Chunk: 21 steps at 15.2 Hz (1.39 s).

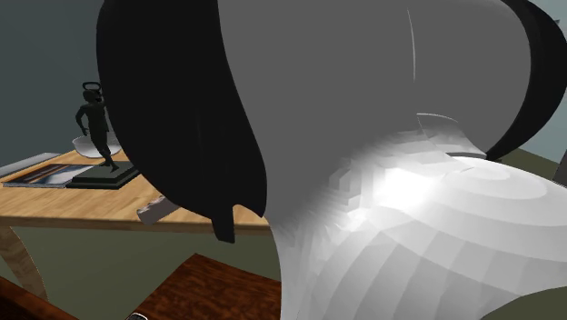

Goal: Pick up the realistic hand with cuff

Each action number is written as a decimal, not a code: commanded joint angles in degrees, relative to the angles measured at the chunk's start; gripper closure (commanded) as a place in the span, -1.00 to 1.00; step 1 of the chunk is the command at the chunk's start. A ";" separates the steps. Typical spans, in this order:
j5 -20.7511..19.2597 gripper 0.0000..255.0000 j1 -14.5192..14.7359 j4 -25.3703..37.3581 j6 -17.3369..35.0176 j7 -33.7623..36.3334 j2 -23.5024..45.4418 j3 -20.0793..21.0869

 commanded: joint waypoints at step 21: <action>0.54 1.00 0.22 10.19 -9.73 -2.00 0.27 0.22</action>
